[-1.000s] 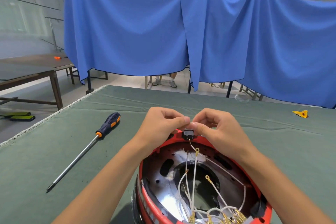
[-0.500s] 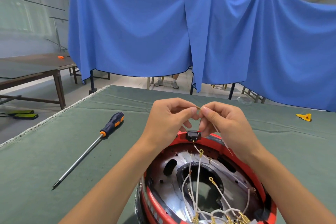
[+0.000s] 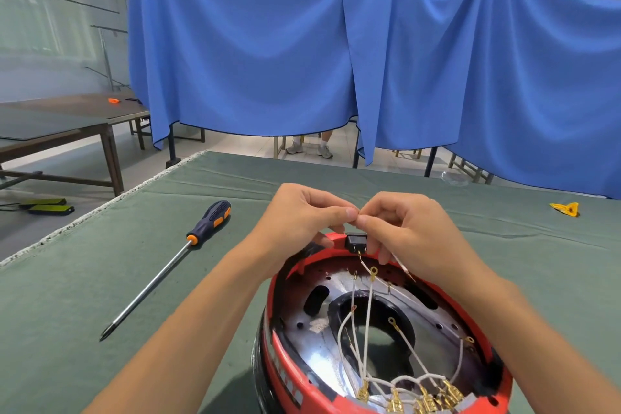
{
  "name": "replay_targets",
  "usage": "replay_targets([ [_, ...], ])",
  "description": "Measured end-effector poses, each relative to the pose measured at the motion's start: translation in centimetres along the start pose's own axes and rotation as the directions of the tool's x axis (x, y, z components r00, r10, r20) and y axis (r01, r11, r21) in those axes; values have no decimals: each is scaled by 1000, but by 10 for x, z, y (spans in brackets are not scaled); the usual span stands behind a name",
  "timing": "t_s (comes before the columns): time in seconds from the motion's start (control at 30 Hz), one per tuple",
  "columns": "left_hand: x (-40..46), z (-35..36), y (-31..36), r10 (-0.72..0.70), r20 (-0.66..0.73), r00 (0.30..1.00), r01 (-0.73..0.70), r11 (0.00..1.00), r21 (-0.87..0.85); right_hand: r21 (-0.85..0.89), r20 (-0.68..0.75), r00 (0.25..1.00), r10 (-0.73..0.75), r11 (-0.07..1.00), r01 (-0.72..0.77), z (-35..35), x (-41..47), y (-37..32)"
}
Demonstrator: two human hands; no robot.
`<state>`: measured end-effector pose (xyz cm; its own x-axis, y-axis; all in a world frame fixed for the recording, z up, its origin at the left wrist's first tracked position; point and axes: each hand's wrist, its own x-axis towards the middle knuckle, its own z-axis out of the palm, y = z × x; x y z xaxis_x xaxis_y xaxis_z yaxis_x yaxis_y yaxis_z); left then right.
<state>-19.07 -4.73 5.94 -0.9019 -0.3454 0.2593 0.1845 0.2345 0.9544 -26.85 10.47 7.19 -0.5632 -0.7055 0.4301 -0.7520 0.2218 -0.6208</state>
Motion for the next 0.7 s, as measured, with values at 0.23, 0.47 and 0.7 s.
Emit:
replay_targets([
  [0.23,4,5,-15,105,-179,978,0,862,508,-174,-20,994,103,979,-105,4,0,1],
  [0.47,2,10,-21,-63,-162,985,167,616,770,-171,-102,979,175,967,-191,1,2,-4],
  [0.7,0,11,-20,-9,-288,958,259,461,848,-324,-11,966,257,913,-247,18,17,-1],
])
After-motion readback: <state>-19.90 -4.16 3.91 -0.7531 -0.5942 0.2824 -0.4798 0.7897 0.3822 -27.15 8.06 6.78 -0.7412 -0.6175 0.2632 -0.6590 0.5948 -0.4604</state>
